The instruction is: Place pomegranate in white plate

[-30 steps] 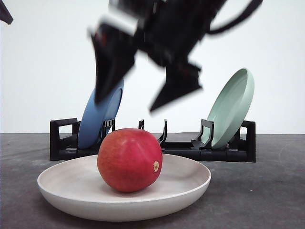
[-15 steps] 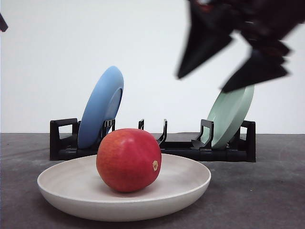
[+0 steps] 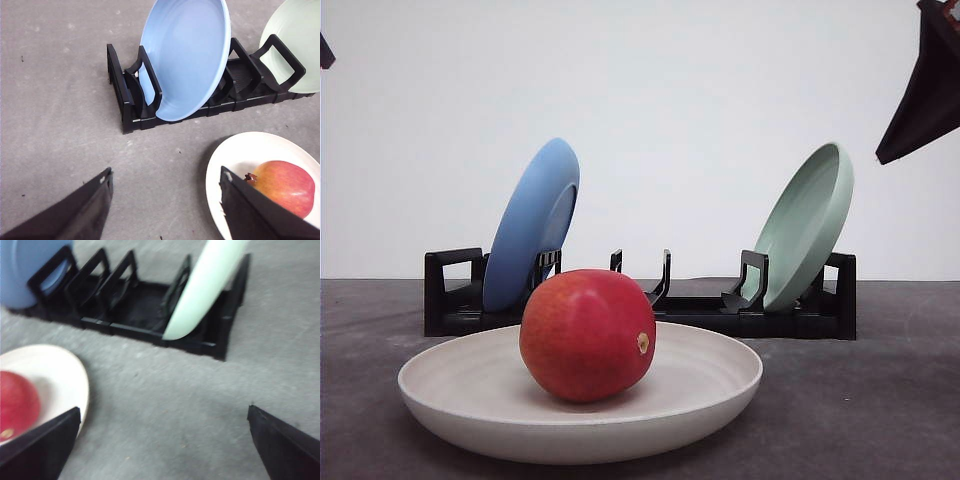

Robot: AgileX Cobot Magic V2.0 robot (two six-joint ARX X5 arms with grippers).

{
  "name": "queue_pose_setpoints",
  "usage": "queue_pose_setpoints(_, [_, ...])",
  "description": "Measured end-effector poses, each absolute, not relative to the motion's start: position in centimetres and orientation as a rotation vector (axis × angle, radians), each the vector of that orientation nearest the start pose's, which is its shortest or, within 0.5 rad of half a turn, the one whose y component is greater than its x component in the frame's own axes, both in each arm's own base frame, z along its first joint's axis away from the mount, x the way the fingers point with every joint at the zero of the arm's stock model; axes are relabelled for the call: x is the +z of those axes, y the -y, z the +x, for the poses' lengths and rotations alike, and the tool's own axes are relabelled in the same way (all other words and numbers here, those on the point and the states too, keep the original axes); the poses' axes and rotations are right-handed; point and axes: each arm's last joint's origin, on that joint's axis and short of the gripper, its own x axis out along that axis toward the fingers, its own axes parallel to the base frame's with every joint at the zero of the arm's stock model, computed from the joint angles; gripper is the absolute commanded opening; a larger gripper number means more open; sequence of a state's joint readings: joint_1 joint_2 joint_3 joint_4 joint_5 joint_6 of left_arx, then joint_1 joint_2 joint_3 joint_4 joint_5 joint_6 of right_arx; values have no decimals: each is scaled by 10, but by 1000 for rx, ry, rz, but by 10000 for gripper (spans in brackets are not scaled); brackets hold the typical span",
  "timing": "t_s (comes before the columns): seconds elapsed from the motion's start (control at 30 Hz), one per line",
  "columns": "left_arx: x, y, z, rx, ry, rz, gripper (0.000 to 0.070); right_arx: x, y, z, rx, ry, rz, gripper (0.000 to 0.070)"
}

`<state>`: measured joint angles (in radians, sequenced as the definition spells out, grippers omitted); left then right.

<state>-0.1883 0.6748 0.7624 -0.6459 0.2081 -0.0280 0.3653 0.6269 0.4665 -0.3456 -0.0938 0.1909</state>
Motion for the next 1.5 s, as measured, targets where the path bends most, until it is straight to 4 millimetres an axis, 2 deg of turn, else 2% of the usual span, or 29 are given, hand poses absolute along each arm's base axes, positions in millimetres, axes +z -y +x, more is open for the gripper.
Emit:
queue_pose_setpoints(0.13, [299, 31, 131, -378, -568, -33, 388, 232, -51, 133, 372, -540, 111, 674])
queue_pose_setpoints(0.17, [299, 31, 131, -377, -570, -35, 364, 232, -51, 133, 372, -539, 111, 640])
queue_pose_setpoints(0.2, [298, 31, 130, -377, -574, -35, 215, 232, -51, 133, 370, -538, 111, 457])
queue_pose_setpoints(0.23, [298, 31, 130, -376, -578, -36, 67, 232, -51, 133, 365, -538, 110, 239])
queue_pose_setpoints(0.27, [298, 31, 130, -376, -580, -37, 36, 232, -51, 133, 350, -538, 105, 40])
queue_pose_setpoints(0.3, [298, 31, 130, -375, -579, -40, 14, 231, -50, 133, 336, -539, 99, 23])
queue_pose_setpoints(0.33, [298, 31, 130, -375, -579, -44, 0, 231, -50, 133, 326, -540, 93, 45])
queue_pose_setpoints(1.1, [297, 28, 123, -365, -544, -38, 0, 232, -50, 134, 325, -528, 91, 46])
queue_pose_setpoints(1.2, [281, 24, 119, -345, -494, -36, 0, 232, -50, 134, 325, -528, 91, 46])
queue_pose_setpoints(1.37, [236, 16, 113, -286, -337, -84, 0, 232, -50, 134, 326, -527, 91, 46])
queue_pose_setpoints(1.5, [211, 9, 105, -227, -228, -111, 0, 232, -50, 134, 326, -526, 91, 46])
